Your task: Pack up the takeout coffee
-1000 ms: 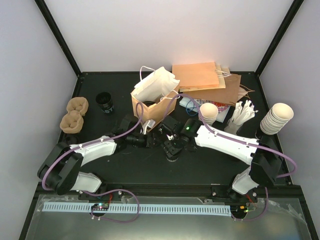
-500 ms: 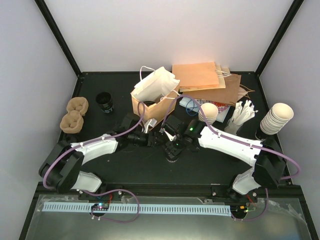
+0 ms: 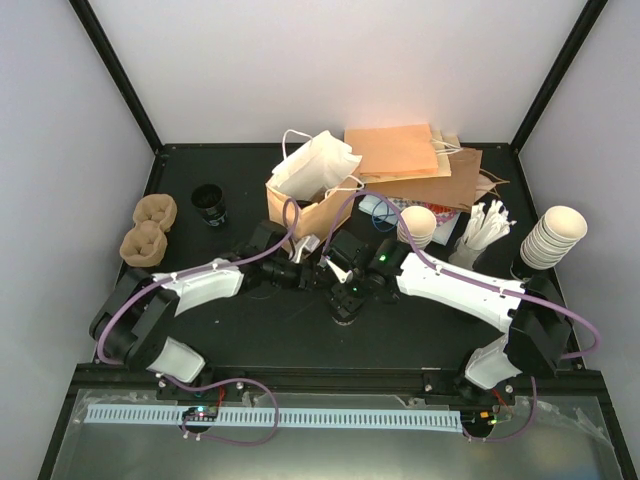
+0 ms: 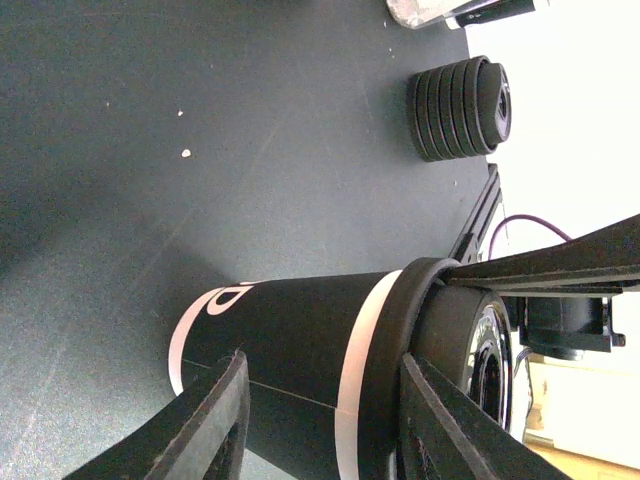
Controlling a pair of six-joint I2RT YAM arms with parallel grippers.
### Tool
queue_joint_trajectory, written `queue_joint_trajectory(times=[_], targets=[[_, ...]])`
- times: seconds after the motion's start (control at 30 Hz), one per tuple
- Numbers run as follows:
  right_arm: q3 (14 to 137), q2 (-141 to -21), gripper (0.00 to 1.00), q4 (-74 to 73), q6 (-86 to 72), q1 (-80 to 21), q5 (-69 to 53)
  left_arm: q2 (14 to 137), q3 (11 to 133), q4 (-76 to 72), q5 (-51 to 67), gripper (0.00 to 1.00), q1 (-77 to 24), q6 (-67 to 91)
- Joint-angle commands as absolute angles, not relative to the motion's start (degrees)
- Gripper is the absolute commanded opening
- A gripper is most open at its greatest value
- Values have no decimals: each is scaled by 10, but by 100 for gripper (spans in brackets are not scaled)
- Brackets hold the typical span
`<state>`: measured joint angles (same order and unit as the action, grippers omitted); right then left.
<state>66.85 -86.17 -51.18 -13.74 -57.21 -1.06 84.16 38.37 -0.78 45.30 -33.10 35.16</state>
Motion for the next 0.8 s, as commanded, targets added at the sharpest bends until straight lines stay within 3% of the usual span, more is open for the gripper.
queue_joint_trajectory(times=[0.0,0.57,0.77], targets=[[637,-892,78,-521,-123,-590,-99,877,408,51,447,43,-346,322],[638,-896,78,-519,-131,-605,-81,933,427,49,431,44,-390,340],[643,-901,77,-525,-148,-604,-57,893,407,21,404,44,-393,365]])
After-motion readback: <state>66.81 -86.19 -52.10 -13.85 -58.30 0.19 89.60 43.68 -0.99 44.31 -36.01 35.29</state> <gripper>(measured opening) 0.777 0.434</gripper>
